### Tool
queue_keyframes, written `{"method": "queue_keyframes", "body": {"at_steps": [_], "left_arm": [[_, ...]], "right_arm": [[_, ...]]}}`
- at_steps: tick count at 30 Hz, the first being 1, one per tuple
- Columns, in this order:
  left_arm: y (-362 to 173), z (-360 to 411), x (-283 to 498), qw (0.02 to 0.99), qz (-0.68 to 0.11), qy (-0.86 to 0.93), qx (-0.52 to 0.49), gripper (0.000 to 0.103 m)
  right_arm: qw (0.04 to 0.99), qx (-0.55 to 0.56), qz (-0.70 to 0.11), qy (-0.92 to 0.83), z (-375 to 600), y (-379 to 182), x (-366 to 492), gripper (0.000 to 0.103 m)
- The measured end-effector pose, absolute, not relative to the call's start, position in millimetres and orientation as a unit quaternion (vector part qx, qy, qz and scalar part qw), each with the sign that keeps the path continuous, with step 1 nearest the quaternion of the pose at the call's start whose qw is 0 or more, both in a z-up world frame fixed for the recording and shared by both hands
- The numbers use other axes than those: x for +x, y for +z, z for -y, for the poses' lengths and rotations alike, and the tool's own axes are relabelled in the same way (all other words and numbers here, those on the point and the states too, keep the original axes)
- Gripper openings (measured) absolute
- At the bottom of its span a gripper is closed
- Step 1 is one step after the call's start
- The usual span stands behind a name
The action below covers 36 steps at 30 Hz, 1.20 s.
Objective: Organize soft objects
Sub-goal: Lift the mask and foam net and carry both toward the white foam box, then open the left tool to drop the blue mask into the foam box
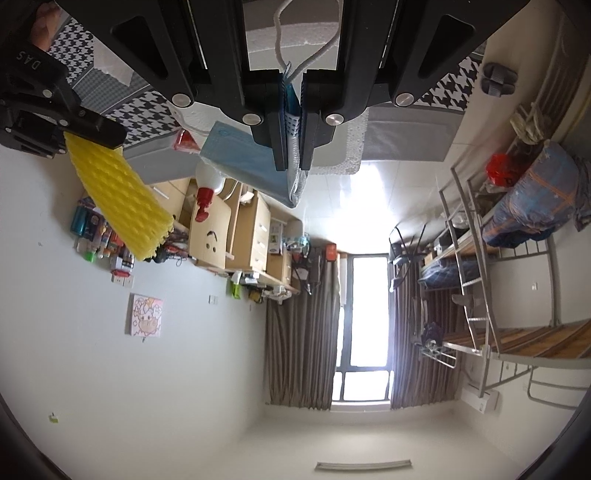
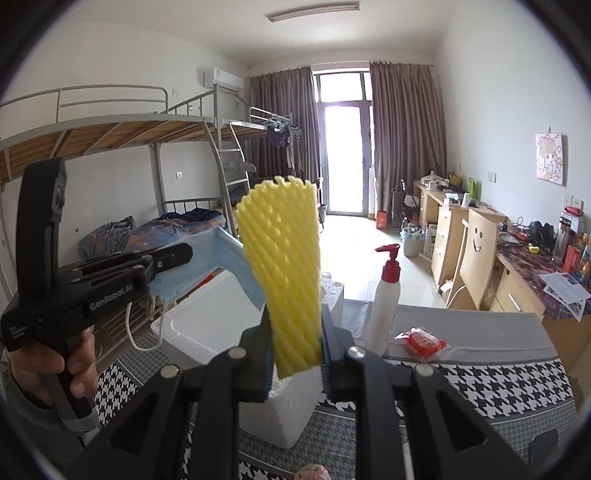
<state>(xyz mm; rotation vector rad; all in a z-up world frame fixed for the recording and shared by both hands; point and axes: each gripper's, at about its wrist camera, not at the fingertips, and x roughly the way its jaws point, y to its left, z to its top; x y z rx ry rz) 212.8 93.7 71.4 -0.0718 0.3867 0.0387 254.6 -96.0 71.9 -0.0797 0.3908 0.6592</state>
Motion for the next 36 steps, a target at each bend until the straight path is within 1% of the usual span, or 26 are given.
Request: {"method": "queue_keyframes", "body": {"at_steps": [10,13,14,15,16,17,18,19,20,21,23,24,28,32,36], "left_arm": [[62.8,-97.2,225.7,0.976,-0.217,0.019,-0.028,0.005],[60.5,-97.8,230.9,0.973,-0.227,0.019,-0.028,0.011],[59.6,-98.5,231.6,0.972,-0.231,0.022,-0.026,0.018],[59.0,-99.1,231.7,0.972,-0.232,0.026,-0.024,0.034],[58.8,-98.6,231.5,0.972,-0.231,0.031,-0.021,0.044],[59.0,-96.5,231.4,0.973,-0.229,0.035,-0.019,0.063],[59.3,-96.9,229.3,0.974,-0.225,0.037,-0.017,0.072],[60.4,-98.0,226.4,0.975,-0.219,0.037,-0.019,0.073],[61.1,-98.9,225.2,0.975,-0.218,0.037,-0.021,0.077],[62.5,-100.6,223.3,0.975,-0.216,0.039,-0.025,0.085],[64.5,-103.4,221.0,0.976,-0.209,0.043,-0.031,0.095],[65.7,-105.9,218.3,0.977,-0.204,0.048,-0.036,0.097],[67.2,-111.2,215.3,0.977,-0.201,0.05,-0.047,0.097],[66.9,-114.6,211.1,0.977,-0.197,0.06,-0.047,0.101],[65.3,-121.0,204.3,0.978,-0.193,0.065,-0.05,0.101]], "right_arm": [[0.925,-0.042,-0.202,0.32,89.2,68.2,258.3,0.024],[0.925,-0.046,-0.202,0.319,86.9,68.0,258.7,0.024],[0.925,-0.047,-0.202,0.319,86.5,67.9,258.6,0.024],[0.924,-0.048,-0.203,0.319,86.3,67.8,258.8,0.024],[0.924,-0.049,-0.203,0.319,85.7,67.9,258.9,0.024],[0.924,-0.05,-0.204,0.319,85.3,67.8,259.0,0.024],[0.924,-0.051,-0.205,0.319,84.3,67.8,258.6,0.024],[0.924,-0.051,-0.205,0.319,84.0,67.6,258.4,0.024],[0.924,-0.051,-0.205,0.319,84.0,67.2,258.3,0.024],[0.924,-0.051,-0.205,0.319,83.7,67.4,258.3,0.024],[0.924,-0.051,-0.205,0.319,83.7,67.2,258.4,0.024],[0.924,-0.052,-0.206,0.318,83.1,67.6,258.3,0.024],[0.924,-0.056,-0.206,0.318,80.6,67.5,258.1,0.024],[0.923,-0.058,-0.205,0.321,76.7,68.4,258.7,0.024],[0.922,-0.06,-0.204,0.324,72.3,68.3,260.1,0.024]]}}
